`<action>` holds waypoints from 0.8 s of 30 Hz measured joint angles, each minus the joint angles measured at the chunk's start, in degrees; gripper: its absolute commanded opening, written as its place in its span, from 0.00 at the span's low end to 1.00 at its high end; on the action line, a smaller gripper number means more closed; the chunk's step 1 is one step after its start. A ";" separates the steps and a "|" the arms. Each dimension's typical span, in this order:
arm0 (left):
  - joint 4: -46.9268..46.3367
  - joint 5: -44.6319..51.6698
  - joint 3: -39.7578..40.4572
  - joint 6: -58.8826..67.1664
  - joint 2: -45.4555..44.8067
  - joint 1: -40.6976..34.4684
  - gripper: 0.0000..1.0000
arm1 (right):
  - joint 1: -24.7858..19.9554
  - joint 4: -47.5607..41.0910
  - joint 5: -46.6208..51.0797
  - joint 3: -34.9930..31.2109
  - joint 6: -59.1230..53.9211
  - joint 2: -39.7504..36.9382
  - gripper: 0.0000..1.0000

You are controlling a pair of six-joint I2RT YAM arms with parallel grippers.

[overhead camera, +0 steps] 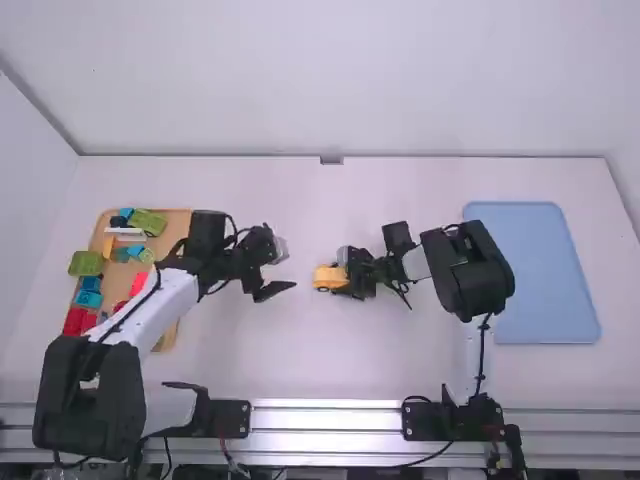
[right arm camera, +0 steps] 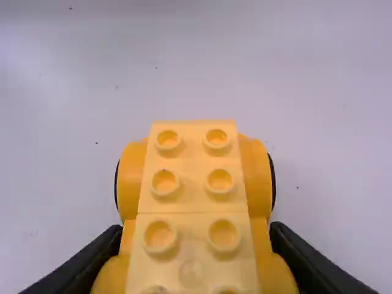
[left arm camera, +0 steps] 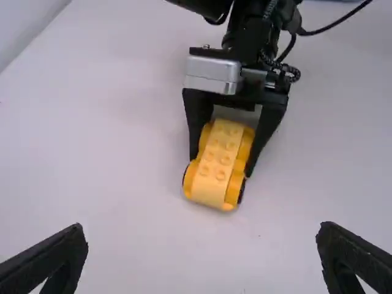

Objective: Assemble lego blocks to make yellow taxi

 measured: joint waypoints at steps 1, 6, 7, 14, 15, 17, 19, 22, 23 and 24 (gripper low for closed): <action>0.00 0.00 -0.04 0.00 0.00 0.00 0.99 | 0.09 0.11 0.09 0.00 -0.13 0.00 0.89; 0.46 0.00 -0.04 -0.02 0.02 0.02 0.99 | 0.07 -1.99 1.64 0.00 1.42 -1.22 0.98; 0.46 0.02 -0.04 -0.02 0.00 0.00 0.99 | 0.09 -4.28 2.91 0.00 1.88 -2.54 0.98; 0.17 -0.07 -0.04 0.00 0.00 0.17 0.99 | 0.00 -20.79 15.58 -1.22 3.39 -13.35 0.98; 0.13 -0.31 -0.04 0.00 0.00 0.15 0.99 | -0.02 -22.45 17.33 -1.33 3.43 -15.13 0.98; 0.17 -1.49 -0.04 0.00 0.00 0.15 0.99 | -0.04 -25.49 21.00 -1.40 3.65 -19.37 0.98; 0.81 -3.32 -0.04 -0.33 0.00 0.15 0.99 | -0.04 -27.30 23.98 -1.40 3.80 -23.43 0.98; 5.25 -6.69 -0.04 -7.30 -0.02 0.15 0.99 | -0.04 -29.64 26.93 -1.40 3.82 -28.87 0.98; 6.32 -7.43 -0.07 -9.66 -0.02 0.15 0.99 | -0.04 -29.83 27.30 -1.40 3.80 -29.81 0.98; 8.07 -9.07 -0.04 -14.93 -0.07 0.15 0.99 | -0.04 -29.86 27.87 -1.40 3.82 -31.36 0.98</action>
